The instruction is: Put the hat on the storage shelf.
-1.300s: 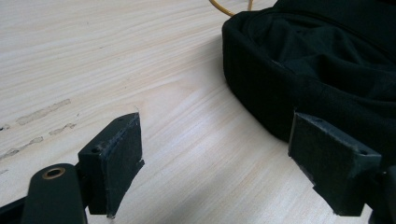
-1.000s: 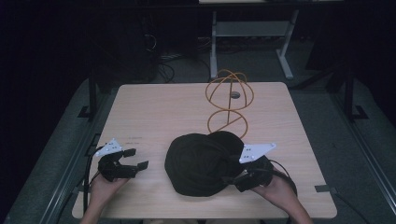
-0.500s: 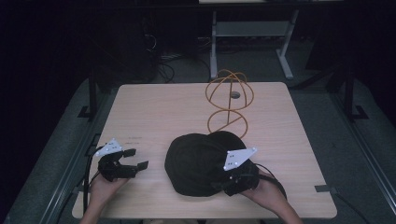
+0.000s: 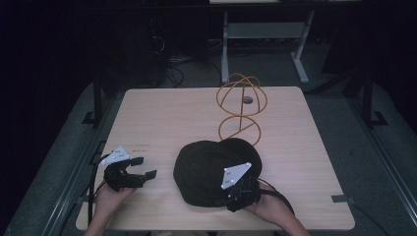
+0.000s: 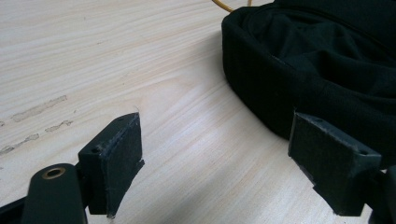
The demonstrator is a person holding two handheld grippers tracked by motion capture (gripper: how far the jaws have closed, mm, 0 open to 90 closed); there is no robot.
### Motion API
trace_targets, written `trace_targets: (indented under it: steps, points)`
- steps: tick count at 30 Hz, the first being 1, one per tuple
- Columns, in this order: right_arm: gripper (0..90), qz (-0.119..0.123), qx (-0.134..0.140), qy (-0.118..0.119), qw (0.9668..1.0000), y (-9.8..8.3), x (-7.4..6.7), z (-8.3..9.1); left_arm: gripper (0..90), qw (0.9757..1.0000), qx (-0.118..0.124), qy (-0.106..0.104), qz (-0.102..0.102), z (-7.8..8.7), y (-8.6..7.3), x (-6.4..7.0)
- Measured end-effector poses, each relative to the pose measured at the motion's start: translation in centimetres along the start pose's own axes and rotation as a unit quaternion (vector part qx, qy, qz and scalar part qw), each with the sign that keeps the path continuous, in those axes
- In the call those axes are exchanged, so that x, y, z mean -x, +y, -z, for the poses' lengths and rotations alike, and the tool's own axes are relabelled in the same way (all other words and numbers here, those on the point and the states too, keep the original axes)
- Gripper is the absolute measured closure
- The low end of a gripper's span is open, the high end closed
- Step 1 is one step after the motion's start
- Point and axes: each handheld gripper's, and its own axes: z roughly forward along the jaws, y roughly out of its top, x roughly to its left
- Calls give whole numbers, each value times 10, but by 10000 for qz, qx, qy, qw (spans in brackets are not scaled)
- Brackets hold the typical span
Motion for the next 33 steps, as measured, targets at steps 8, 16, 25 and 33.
trace_targets:
  steps: [8, 16, 25, 33]
  points:
    - [529, 113, -176, -26, 9998, 1, 0, -12, 172, 10000, -20, -24, -6, -1, 0, 0]
    - [618, 387, -403, -130, 9983, 5, -6, -21, 172, 10000, -38, -40, -16, -2, 0, 2]
    - [755, 477, -353, 9, 9982, 7, -5, -16, 172, 9999, -45, -87, -38, -3, 0, 3]
    - [770, 216, 225, 204, 9993, 12, 6, 7, 172, 9996, 59, -275, -68, -4, 4, 10]
